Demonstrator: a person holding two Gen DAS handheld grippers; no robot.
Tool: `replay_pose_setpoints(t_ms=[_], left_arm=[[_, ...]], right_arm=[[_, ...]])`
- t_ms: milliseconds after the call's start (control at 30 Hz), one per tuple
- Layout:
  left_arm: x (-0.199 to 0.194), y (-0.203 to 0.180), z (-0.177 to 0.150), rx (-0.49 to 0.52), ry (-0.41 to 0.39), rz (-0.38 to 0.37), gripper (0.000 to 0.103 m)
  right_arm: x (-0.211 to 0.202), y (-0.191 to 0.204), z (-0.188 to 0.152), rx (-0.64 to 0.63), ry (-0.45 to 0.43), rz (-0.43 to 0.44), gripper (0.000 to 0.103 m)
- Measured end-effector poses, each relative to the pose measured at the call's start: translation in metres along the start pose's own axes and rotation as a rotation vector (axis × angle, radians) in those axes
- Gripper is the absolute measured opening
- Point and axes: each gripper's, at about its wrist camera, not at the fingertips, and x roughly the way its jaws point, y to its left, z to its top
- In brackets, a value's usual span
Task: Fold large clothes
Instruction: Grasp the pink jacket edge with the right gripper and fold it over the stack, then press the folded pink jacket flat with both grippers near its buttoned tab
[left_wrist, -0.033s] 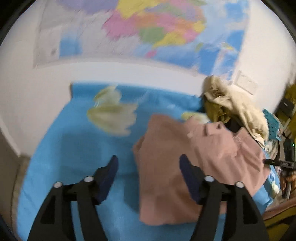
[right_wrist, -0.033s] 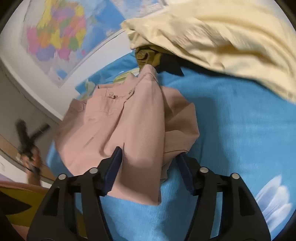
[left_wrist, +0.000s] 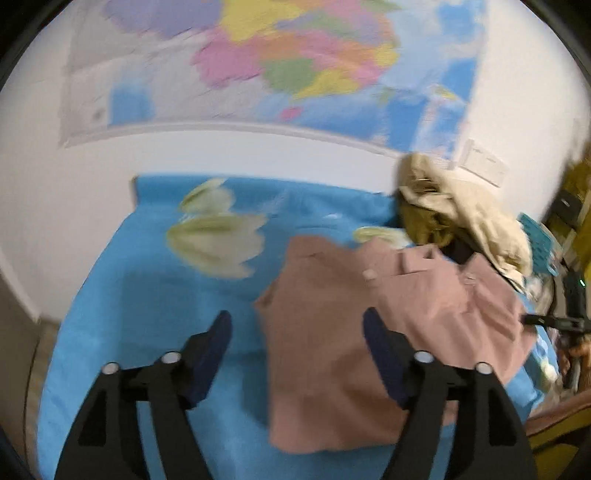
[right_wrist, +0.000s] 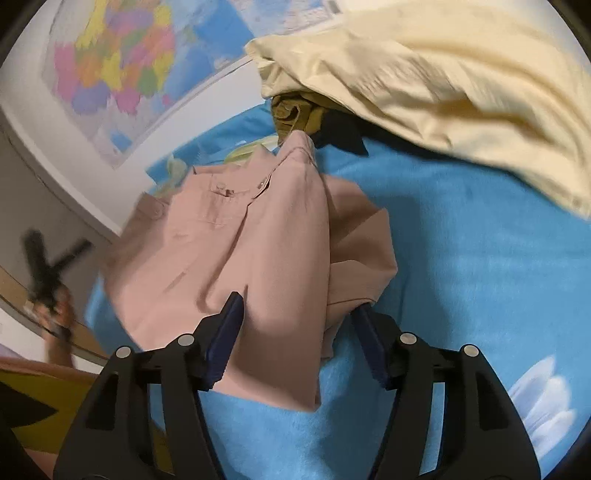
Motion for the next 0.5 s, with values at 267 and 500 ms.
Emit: replay_pose_setpoints(t_ms=[267,500], left_arm=[[0.069,-0.06,-0.012,0.143,0.183,-0.103,0.073],[0.089,-0.073,-0.012,0.162,0.234,-0.149,0.074]], right_arm=[[-0.011,-0.025,-0.008,0.113,0.014,0.03,0.071],[-0.053,-0.021,0.002,0.089,-0.157,-0.011,0.085]])
